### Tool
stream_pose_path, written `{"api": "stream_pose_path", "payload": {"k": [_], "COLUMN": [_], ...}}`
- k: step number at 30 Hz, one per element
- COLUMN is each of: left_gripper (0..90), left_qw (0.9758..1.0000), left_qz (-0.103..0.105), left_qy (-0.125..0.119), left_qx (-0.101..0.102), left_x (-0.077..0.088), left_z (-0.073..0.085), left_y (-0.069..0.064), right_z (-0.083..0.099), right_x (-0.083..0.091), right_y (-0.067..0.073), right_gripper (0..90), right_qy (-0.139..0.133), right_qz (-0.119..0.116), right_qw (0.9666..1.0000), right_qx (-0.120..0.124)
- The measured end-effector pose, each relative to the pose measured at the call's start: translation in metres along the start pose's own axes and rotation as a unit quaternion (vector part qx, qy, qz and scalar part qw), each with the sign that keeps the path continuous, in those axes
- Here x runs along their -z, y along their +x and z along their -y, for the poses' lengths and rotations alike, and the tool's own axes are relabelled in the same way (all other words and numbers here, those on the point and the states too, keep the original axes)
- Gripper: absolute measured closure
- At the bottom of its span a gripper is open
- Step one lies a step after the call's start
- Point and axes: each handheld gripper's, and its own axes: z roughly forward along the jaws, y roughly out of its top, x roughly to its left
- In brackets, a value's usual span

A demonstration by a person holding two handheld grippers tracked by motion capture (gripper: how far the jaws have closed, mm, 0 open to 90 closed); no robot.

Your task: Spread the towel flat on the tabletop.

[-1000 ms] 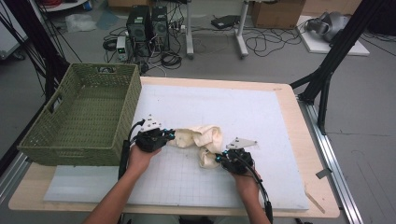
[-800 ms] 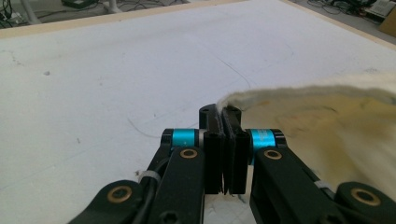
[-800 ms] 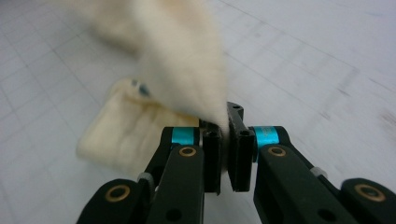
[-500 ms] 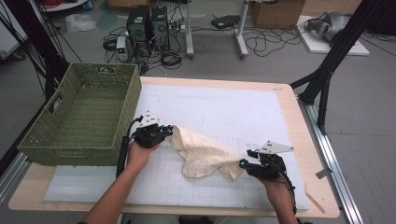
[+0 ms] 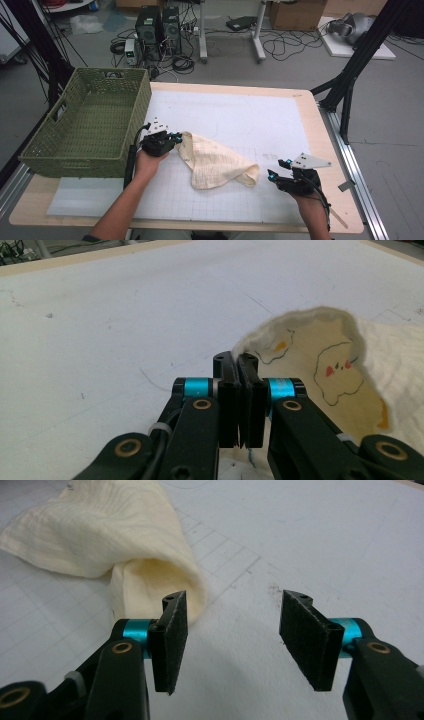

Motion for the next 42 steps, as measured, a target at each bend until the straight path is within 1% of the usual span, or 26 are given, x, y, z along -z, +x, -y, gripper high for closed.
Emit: {"api": "stream_pose_path", "payload": {"k": [2, 4, 6, 8, 12, 13, 14, 15, 16, 17, 18, 20, 21, 22, 25, 28, 29, 33, 35, 36, 37, 38, 39, 40, 41, 42], "left_gripper": [87.6, 87.6, 87.6, 87.6, 87.5, 87.5, 87.5, 87.5, 87.5, 87.5, 87.4, 87.4, 87.4, 87.3, 87.3, 87.3, 87.2, 87.2, 87.2, 87.2, 87.2, 87.2, 87.2, 87.2, 87.2, 87.2], "left_qw": [1.0000, 1.0000, 1.0000, 1.0000, 0.9999, 0.9999, 0.9999, 0.9999, 0.9999, 0.9999, 0.9999, 1.0000, 1.0000, 0.9999, 0.9999, 0.9999, 0.9999, 0.9999, 0.9999, 0.9999, 0.9999, 0.9999, 0.9999, 0.9999, 0.9999, 0.9999], "left_qz": [0.000, 0.000, 0.001, 0.002, 0.003, 0.004, 0.003, 0.003, 0.003, 0.003, 0.003, 0.000, 0.000, 0.000, -0.004, -0.009, -0.007, -0.007, -0.007, -0.006, -0.007, -0.007, -0.007, -0.011, -0.010, -0.010], "left_qy": [0.000, -0.001, -0.004, -0.007, -0.011, -0.011, -0.013, -0.013, -0.013, -0.011, -0.011, -0.009, -0.009, -0.009, -0.008, -0.008, -0.009, -0.008, -0.006, -0.005, -0.005, -0.004, -0.003, 0.001, 0.003, 0.003], "left_qx": [0.003, 0.004, 0.006, 0.002, 0.005, 0.003, 0.002, 0.002, 0.002, 0.003, 0.003, 0.002, 0.004, 0.006, 0.006, 0.007, 0.010, 0.011, 0.010, 0.009, 0.008, 0.007, 0.007, 0.006, 0.007, 0.007], "left_x": [-0.001, -0.001, 0.000, 0.000, 0.001, 0.001, 0.000, 0.000, 0.000, 0.000, 0.000, 0.000, 0.000, 0.001, 0.001, 0.001, 0.001, 0.001, 0.000, 0.000, 0.000, -0.001, -0.001, -0.002, -0.003, -0.003], "left_z": [0.000, 0.000, 0.000, 0.000, 0.000, 0.000, 0.000, 0.000, 0.000, 0.000, 0.000, 0.001, 0.001, 0.001, 0.002, 0.003, 0.004, 0.004, 0.005, 0.005, 0.005, 0.005, 0.005, 0.007, 0.008, 0.008], "left_y": [0.000, 0.000, -0.001, 0.000, 0.001, 0.001, 0.000, 0.000, 0.000, 0.000, 0.000, 0.001, 0.001, 0.002, 0.003, 0.004, 0.005, 0.006, 0.006, 0.006, 0.005, 0.005, 0.005, 0.004, 0.005, 0.005], "right_z": [0.001, -0.002, -0.005, -0.008, -0.009, -0.011, -0.011, -0.011, -0.013, -0.017, -0.020, -0.027, -0.027, -0.034, -0.040, -0.045, -0.046, -0.048, -0.050, -0.050, -0.049, -0.048, -0.048, -0.045, -0.044, -0.044], "right_x": [0.006, 0.010, 0.015, 0.019, 0.021, 0.017, 0.014, 0.014, 0.010, 0.001, -0.004, -0.015, -0.015, -0.024, -0.034, -0.041, -0.043, -0.050, -0.063, -0.063, -0.074, -0.081, -0.081, -0.096, -0.101, -0.105], "right_y": [0.002, 0.007, 0.007, 0.005, 0.008, 0.017, 0.023, 0.023, 0.028, 0.037, 0.042, 0.052, 0.052, 0.060, 0.068, 0.071, 0.072, 0.075, 0.085, 0.085, 0.095, 0.099, 0.099, 0.102, 0.102, 0.100], "right_gripper": [44.0, 45.1, 44.7, 43.5, 40.5, 39.9, 39.3, 39.3, 39.1, 39.1, 39.7, 41.0, 41.0, 41.4, 42.8, 48.3, 50.5, 52.5, 47.9, 47.9, 44.2, 44.0, 44.0, 55.1, 62.9, 71.5], "right_qy": [-0.008, -0.019, -0.034, -0.042, -0.049, -0.051, -0.053, -0.053, -0.057, -0.058, -0.053, -0.054, -0.054, -0.059, -0.061, -0.064, -0.062, -0.056, -0.041, -0.041, -0.019, -0.010, -0.010, 0.020, 0.028, 0.034], "right_qz": [0.002, 0.014, 0.020, 0.017, 0.005, -0.014, -0.024, -0.024, -0.034, -0.057, -0.063, -0.080, -0.080, -0.094, -0.110, -0.107, -0.099, -0.109, -0.136, -0.136, -0.149, -0.152, -0.152, -0.143, -0.134, -0.136], "right_qw": [0.9999, 0.9993, 0.9988, 0.9987, 0.9983, 0.9975, 0.9970, 0.9970, 0.9963, 0.9951, 0.9947, 0.9924, 0.9924, 0.9902, 0.9878, 0.9873, 0.9875, 0.9867, 0.9821, 0.9821, 0.9788, 0.9777, 0.9777, 0.9773, 0.9778, 0.9775], "right_qx": [0.006, 0.028, 0.028, 0.021, 0.032, 0.047, 0.051, 0.051, 0.055, 0.056, 0.061, 0.075, 0.075, 0.085, 0.092, 0.099, 0.106, 0.107, 0.124, 0.124, 0.139, 0.145, 0.145, 0.155, 0.159, 0.158]}}
